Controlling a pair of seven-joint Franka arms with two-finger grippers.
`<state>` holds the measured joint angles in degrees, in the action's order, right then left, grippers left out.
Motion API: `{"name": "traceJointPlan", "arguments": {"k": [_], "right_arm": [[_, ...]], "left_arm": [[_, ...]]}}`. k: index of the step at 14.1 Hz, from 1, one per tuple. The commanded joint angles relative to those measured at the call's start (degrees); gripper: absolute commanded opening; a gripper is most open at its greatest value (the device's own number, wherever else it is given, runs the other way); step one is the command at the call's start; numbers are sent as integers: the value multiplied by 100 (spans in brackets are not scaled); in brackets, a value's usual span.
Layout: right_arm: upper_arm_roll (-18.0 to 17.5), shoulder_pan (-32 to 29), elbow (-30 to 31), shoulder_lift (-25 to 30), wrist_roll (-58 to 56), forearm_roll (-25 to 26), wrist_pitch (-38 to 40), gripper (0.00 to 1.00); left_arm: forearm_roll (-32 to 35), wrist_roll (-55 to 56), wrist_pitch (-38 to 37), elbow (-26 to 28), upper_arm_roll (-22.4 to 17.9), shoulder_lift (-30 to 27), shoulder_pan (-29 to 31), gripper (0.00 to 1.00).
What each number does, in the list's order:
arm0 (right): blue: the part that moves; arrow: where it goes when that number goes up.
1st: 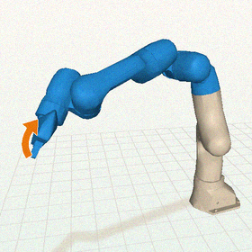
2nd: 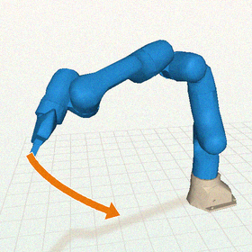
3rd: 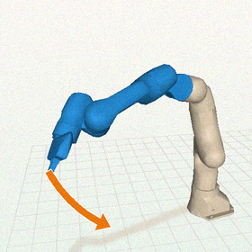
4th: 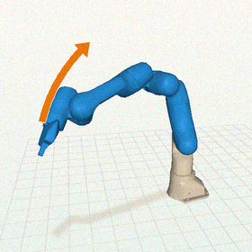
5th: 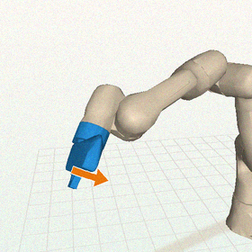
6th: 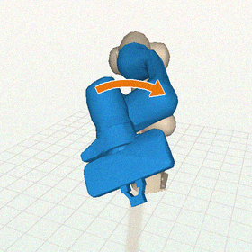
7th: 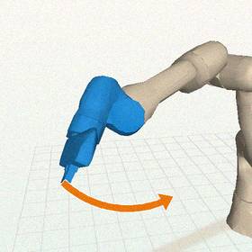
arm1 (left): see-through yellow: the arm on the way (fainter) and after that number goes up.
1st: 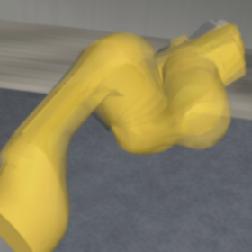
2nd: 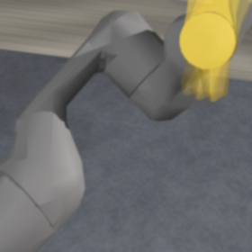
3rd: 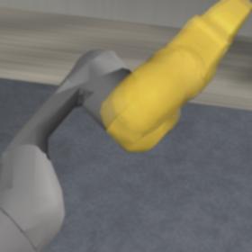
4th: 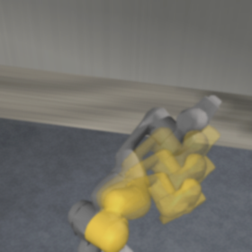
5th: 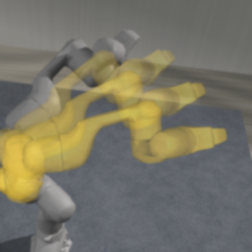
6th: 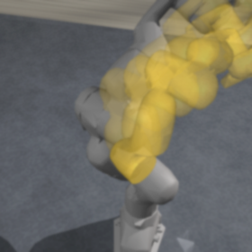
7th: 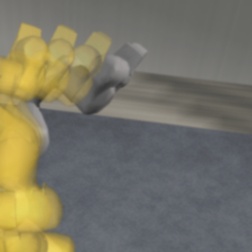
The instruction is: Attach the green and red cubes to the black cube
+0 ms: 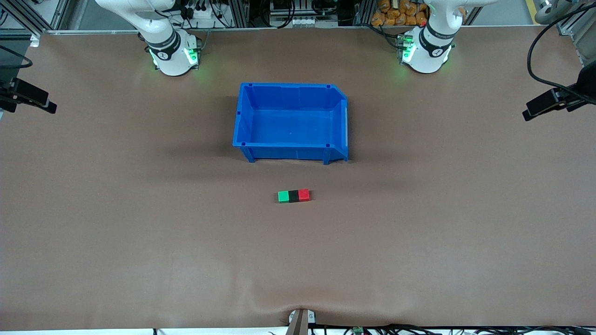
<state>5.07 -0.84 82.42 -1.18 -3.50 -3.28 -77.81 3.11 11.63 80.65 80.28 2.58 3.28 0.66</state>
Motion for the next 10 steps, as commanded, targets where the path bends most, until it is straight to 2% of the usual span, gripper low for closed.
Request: {"name": "traceJointPlan", "arguments": {"k": [1,8,10], "right_arm": [[11,-109,-59,21,-396,3,81,100],[11,-136,-59,30,-318,-14,362,100],[11,-232,-50,30,-327,-58,328,100]], "left_arm": [[67,-214,179,251,49,-161,83,100],[49,-214,548,884,84,-538,136,100],[49,-223,898,1505,93,-967,84,100]]}}
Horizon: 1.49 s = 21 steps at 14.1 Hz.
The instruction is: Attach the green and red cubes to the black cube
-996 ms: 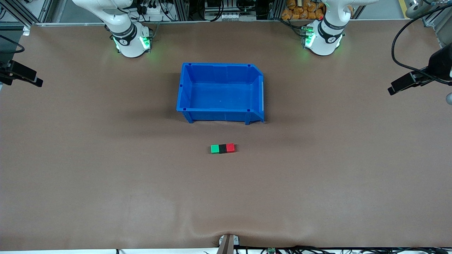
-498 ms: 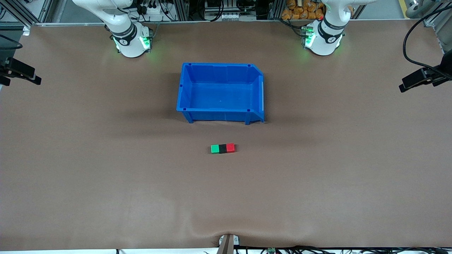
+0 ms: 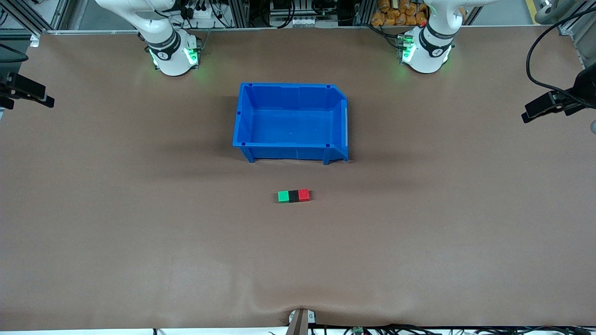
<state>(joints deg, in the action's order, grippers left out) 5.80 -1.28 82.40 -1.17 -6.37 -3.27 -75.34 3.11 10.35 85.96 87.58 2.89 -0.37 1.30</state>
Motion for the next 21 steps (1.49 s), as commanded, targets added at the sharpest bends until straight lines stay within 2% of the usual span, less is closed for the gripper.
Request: {"name": "traceJointPlan", "arguments": {"k": [1,4,6,21], "right_arm": [[-62,-188,-49,30,-40,-59,107,100],[-70,-188,-40,38,-31,-68,273,100],[-70,-188,-40,38,-31,-68,309,100],[-97,-153,-136,38,-66,-42,195,100]], "left_arm": [[32,-95,508,1014,62,-778,-59,100],[67,-95,370,1034,53,-842,-270,100],[14,-112,316,798,53,-754,-262,100],[-3,-95,-141,383,45,-560,-218,100]]}}
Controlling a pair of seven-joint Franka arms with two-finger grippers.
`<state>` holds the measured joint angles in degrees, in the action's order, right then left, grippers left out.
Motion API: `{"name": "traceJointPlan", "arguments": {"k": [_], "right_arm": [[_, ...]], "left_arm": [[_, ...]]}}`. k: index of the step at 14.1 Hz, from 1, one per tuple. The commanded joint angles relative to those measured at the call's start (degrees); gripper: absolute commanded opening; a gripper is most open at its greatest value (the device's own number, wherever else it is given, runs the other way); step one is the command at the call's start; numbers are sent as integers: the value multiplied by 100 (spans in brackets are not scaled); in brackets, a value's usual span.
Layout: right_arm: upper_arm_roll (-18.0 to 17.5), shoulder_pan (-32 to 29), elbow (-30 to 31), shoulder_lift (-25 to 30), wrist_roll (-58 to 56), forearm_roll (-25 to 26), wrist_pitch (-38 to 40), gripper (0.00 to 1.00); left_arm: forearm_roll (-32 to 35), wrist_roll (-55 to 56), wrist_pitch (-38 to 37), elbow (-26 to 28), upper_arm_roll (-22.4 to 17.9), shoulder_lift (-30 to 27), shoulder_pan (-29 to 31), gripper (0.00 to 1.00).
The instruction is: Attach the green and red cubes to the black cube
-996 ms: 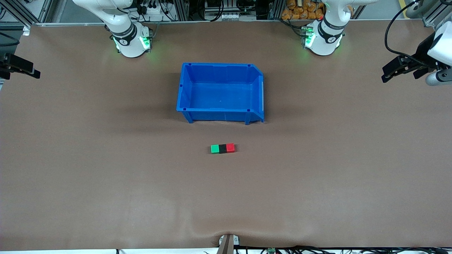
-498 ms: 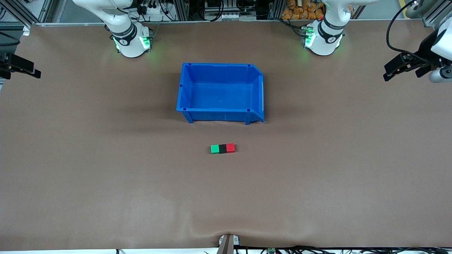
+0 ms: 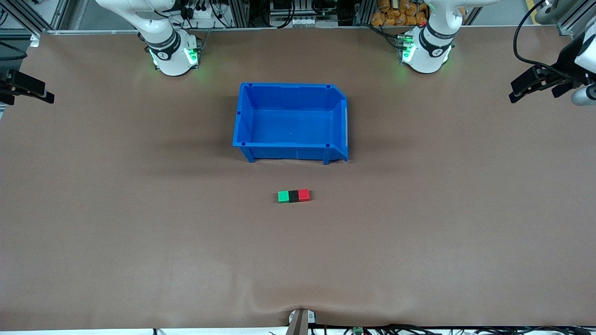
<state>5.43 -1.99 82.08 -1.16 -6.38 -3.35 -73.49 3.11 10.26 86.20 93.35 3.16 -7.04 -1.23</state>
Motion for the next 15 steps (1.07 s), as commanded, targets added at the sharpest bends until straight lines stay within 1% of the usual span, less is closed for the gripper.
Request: {"name": "traceJointPlan", "arguments": {"k": [1,4,8,15], "right_arm": [[-59,-82,-122,29,-65,-34,-7,100],[-59,-73,-122,20,-65,1,-200,100],[-59,-64,-122,11,-47,1,-542,100],[-59,-29,-122,11,-47,-25,-535,100]], "left_arm": [[-3,-85,-234,-204,18,89,27,100],[-143,-77,-279,-247,18,71,27,100],[-144,-103,-279,-256,0,88,35,100],[-144,-103,-279,-248,26,88,26,100]]}}
